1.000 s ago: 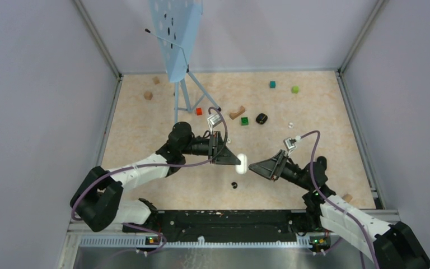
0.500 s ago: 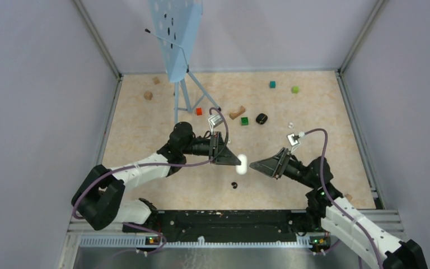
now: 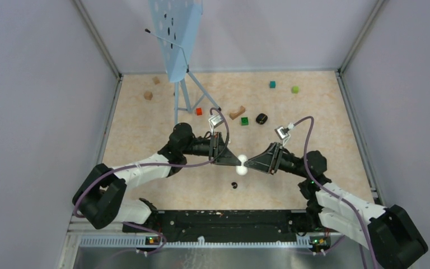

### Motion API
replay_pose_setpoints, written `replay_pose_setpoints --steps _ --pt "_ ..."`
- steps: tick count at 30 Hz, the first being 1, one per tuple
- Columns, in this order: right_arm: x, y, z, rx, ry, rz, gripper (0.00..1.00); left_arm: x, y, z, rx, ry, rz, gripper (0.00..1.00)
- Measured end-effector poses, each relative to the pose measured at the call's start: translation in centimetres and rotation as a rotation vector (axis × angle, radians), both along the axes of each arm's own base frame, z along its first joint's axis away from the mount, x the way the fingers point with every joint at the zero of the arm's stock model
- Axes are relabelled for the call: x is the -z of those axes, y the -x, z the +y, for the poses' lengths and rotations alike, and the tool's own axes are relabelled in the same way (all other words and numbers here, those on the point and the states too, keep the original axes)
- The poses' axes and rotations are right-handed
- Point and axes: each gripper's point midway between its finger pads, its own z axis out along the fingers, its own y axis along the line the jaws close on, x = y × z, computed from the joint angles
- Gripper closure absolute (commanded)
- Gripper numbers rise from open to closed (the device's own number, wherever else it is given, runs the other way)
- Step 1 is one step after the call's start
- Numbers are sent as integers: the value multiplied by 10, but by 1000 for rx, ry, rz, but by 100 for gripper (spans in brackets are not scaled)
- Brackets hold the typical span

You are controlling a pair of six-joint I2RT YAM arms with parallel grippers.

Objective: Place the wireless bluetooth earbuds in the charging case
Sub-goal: Pass from the left arm to the right

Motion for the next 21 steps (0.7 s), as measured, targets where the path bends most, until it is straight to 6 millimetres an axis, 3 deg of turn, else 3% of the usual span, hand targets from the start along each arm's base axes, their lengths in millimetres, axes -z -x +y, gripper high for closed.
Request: replay_pose_setpoints --steps 9,14,21 --pt "-11 12 -2 -53 -106 7 75 -6 4 0 22 22 -15 98" --pt "-14 15 -4 -73 -147 27 60 -9 6 0 31 35 -21 98" --pt "-19 18 -4 -90 -164 16 55 -9 7 1 32 37 -19 98"
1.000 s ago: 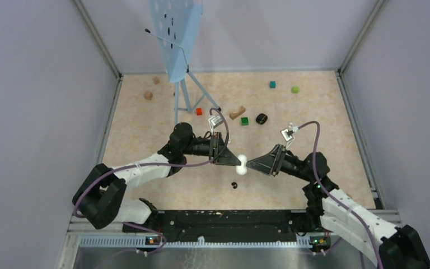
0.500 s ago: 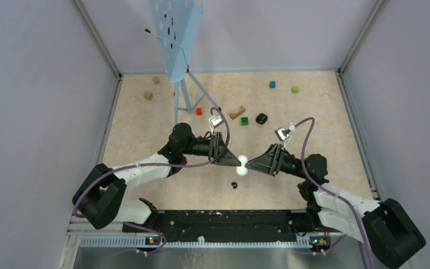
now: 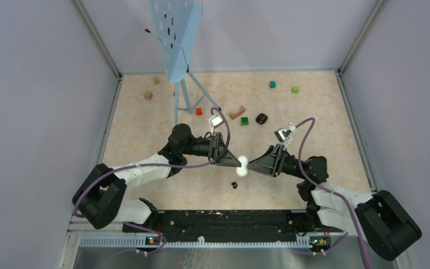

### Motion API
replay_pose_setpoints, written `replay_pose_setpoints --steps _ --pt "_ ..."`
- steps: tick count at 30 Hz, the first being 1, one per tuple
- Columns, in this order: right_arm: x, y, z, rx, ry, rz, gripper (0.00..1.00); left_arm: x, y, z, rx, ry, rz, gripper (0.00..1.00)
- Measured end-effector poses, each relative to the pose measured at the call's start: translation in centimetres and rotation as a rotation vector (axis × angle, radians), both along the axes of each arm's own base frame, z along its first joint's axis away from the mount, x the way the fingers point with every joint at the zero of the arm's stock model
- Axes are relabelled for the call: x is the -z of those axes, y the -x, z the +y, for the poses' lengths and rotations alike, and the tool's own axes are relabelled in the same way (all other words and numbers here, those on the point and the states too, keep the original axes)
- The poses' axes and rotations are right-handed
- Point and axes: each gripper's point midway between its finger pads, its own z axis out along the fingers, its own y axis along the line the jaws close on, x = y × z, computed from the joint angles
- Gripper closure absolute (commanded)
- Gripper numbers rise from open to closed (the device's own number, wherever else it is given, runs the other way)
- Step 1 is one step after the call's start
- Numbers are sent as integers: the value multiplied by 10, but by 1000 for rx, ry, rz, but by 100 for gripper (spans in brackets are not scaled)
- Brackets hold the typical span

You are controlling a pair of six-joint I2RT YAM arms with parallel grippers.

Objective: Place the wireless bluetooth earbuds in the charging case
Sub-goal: Pass from the left arm to the right

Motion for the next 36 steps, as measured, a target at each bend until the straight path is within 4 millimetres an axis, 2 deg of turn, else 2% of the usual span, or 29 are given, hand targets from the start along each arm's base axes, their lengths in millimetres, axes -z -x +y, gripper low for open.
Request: replay_pose_setpoints --steps 13,18,31,36 --pt "5 1 1 -11 20 -1 56 1 -3 -2 -7 1 15 98" --pt "10 0 2 -12 32 18 64 1 -2 -2 -6 6 12 98" --pt "15 -4 4 -12 41 36 61 3 -2 -2 -10 4 14 98" --pt "15 -5 5 -11 42 38 65 5 -3 -2 -10 3 16 98"
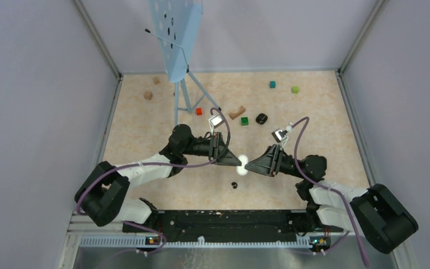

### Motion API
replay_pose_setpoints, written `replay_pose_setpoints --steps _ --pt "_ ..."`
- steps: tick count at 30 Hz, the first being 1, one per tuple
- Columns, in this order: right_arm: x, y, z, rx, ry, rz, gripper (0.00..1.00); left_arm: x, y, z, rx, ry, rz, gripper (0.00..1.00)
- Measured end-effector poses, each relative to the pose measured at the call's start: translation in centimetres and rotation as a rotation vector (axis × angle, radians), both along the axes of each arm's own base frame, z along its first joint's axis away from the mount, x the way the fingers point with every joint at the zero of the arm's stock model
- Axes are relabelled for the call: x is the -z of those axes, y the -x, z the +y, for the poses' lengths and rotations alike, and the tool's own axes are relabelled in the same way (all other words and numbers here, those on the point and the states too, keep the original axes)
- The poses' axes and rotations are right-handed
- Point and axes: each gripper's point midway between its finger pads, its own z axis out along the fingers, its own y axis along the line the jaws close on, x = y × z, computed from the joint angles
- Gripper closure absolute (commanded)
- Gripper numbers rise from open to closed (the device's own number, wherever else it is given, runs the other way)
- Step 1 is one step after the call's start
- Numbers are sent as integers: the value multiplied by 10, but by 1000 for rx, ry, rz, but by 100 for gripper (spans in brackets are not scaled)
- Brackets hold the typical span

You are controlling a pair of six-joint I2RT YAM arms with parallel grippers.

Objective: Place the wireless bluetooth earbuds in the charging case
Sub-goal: Pass from the left arm to the right

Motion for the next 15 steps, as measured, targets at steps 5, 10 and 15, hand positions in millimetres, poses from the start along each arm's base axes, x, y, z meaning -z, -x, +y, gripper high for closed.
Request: replay_pose_setpoints --steps 5,10,15 --pt "0 -1 0 3 0 0 79 2 -1 0 0 -4 5 98" --pt "1 -1 0 2 1 4 100 2 0 0 0 -2 3 79" --pt "1 -2 0 9 1 11 100 5 -1 0 -2 -7 -19 44"
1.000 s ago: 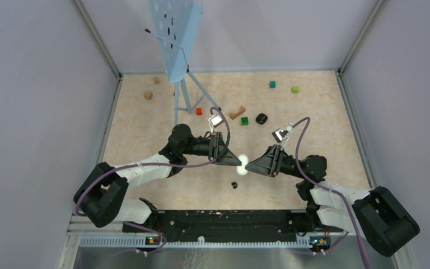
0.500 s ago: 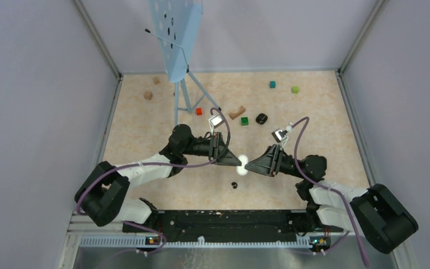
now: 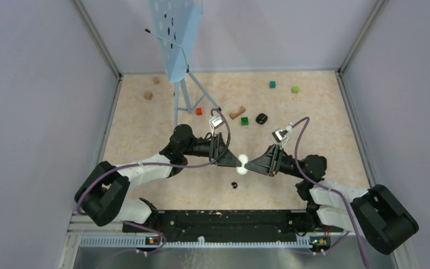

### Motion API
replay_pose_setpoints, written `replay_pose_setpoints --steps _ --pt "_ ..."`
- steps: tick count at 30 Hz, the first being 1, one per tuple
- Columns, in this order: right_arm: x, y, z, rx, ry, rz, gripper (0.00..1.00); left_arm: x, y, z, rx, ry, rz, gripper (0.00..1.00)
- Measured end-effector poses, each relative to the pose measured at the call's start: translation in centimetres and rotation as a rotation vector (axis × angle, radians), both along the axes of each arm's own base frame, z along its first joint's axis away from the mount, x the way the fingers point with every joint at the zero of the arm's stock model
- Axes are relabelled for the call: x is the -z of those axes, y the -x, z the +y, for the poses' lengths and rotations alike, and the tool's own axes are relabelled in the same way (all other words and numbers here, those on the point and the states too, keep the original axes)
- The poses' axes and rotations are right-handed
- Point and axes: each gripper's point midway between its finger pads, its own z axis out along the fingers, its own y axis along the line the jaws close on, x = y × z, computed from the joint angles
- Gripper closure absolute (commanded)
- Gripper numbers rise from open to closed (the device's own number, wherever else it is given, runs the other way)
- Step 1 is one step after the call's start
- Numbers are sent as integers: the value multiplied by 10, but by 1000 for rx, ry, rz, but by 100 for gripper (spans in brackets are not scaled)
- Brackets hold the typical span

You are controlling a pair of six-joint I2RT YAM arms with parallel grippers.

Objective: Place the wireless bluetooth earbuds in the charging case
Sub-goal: Pass from the left arm to the right

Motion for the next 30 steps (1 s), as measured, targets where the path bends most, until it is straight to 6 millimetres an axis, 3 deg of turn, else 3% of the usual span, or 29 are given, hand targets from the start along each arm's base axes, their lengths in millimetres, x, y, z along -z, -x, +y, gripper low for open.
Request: replay_pose_setpoints --steps 5,12,30 --pt "2 -2 -1 23 17 10 100 18 -4 1 -34 -83 3 39" --pt "-4 -4 -2 46 35 3 100 15 -13 5 -109 -144 -79 39" --pt "-5 1 -8 42 47 36 100 32 -15 9 -111 -229 -86 39"
